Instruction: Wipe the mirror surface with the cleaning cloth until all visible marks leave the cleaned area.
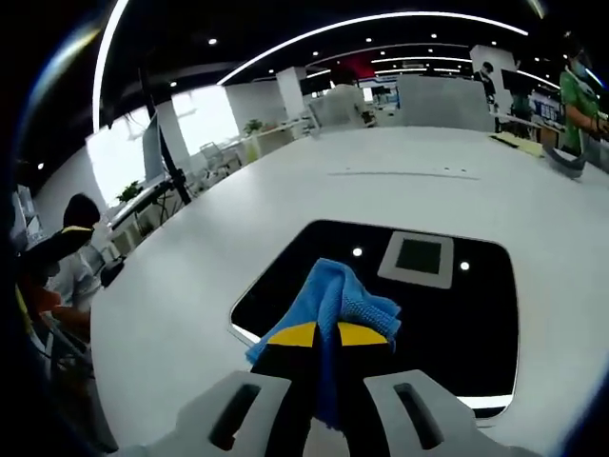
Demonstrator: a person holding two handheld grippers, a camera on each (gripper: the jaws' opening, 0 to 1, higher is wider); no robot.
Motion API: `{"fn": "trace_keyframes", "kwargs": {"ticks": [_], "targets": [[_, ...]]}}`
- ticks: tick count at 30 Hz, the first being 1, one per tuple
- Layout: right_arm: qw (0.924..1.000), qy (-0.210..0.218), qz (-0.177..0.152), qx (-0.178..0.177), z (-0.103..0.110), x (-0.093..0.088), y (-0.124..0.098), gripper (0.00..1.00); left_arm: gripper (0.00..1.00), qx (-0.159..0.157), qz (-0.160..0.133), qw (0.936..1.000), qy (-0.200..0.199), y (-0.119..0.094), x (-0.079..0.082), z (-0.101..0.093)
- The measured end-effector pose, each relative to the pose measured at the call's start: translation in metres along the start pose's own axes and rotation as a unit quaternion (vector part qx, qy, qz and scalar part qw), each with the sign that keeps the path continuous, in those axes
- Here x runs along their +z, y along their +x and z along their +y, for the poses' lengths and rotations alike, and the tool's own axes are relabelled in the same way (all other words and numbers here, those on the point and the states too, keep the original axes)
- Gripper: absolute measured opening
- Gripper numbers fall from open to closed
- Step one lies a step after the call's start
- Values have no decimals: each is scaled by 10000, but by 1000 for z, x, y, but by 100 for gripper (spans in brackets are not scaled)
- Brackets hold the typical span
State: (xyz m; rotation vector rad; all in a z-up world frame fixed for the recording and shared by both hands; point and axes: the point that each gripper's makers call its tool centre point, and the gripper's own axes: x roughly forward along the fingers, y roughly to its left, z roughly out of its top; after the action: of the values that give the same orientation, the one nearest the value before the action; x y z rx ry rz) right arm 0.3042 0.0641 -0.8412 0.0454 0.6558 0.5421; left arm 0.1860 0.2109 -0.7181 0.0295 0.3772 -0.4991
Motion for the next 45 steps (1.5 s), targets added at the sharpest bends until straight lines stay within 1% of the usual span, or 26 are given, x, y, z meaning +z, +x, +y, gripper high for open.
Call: {"fn": "trace_keyframes", "kwargs": {"ticks": [7,17,22,28,36,45], "targets": [[10000,22,-8,-54,-5,-2,-4,1,84,-38,-3,10000,2,1,0,-2],[10000,24,-23,-86,-7,-3,-6,1,84,-63,-16,10000,37,1,1,-3],[9998,107,-51,-140,-16,-5,-12,1,84,-38,-16,10000,26,0,0,-1],[9995,217,-77,-234,-27,-7,-19,1,84,-96,-19,9999,41,2,1,-6],[9986,350,-119,-377,-44,-11,-31,1,84,-106,1,9999,74,3,3,-8],[9974,455,-160,-532,-63,-15,-44,1,84,-217,17,9997,116,9,3,-14]]}}
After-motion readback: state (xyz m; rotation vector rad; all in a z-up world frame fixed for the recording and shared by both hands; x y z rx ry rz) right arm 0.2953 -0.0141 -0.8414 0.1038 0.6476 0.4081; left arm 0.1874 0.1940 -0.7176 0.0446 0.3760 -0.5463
